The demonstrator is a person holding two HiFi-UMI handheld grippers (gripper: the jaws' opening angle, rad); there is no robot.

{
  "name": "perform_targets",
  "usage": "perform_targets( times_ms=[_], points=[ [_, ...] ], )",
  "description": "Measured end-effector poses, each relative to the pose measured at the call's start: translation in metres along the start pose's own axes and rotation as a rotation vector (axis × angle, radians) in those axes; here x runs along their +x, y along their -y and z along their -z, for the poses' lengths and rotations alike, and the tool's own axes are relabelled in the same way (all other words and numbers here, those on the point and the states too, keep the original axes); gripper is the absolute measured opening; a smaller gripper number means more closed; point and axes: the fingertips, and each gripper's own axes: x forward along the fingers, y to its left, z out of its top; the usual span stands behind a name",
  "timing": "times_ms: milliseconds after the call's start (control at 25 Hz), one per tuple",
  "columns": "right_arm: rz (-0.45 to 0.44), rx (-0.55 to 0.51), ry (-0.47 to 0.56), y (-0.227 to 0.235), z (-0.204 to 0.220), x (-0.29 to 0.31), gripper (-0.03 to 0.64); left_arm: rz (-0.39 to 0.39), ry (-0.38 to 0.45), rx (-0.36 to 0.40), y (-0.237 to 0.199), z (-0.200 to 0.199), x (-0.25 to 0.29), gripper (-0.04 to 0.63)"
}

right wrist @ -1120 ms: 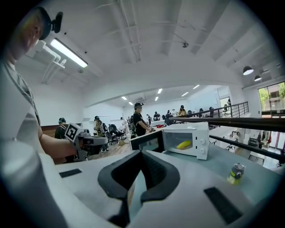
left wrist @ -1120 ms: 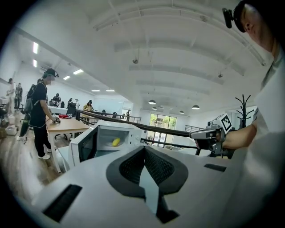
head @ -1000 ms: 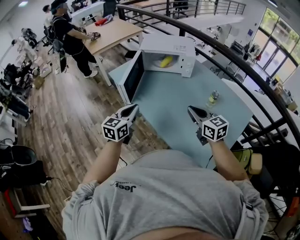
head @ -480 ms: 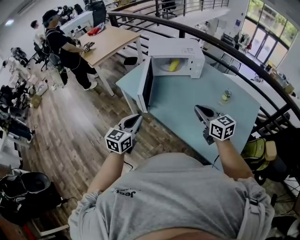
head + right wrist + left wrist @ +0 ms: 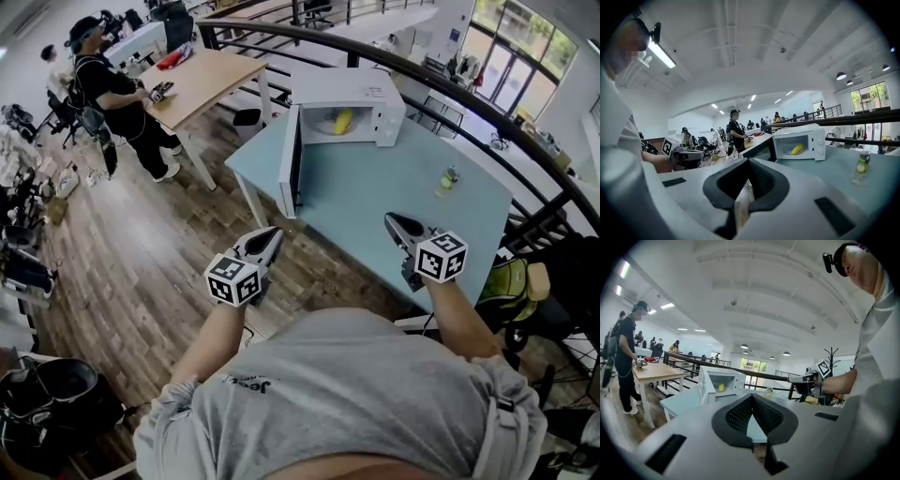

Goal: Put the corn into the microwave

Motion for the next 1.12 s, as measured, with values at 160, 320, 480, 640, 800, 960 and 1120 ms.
perform_targets(
  times_ms=[160,320,480,640,800,960,1120],
  points=[
    [-0.023,-0.010,-0.003,0.014,0.002,-0.027,0.017,-0.020,0.024,-0.010,0.028,0.000,0.013,0.018],
    [-0.043,-0.001,-0.031,0.032,0.013,-0.065,0.017,-0.039,0.042,-0.057,0.065,0.008,0.026,0.018],
    [-0.037,0.022,-0.040,0.059,0.021,-0.093,0.017,-0.047,0.065,-0.064,0.092,0.007,0.042,0.018],
    [-0.037,0.020,-0.024,0.075,0.017,-0.102,0.017,-0.047,0.062,-0.038,0.103,0.000,0.052,0.018],
    [-0.034,0.011,-0.015,0.082,0.013,-0.096,0.017,-0.057,0.059,-0.023,0.097,-0.008,0.058,0.018],
    [-0.029,0.000,-0.017,0.082,0.011,-0.093,0.017,-0.048,0.055,-0.014,0.095,-0.013,0.064,0.018],
    [-0.019,-0.002,-0.010,0.086,0.009,-0.093,0.017,-0.036,0.057,-0.001,0.093,-0.018,0.068,0.018]
  ],
)
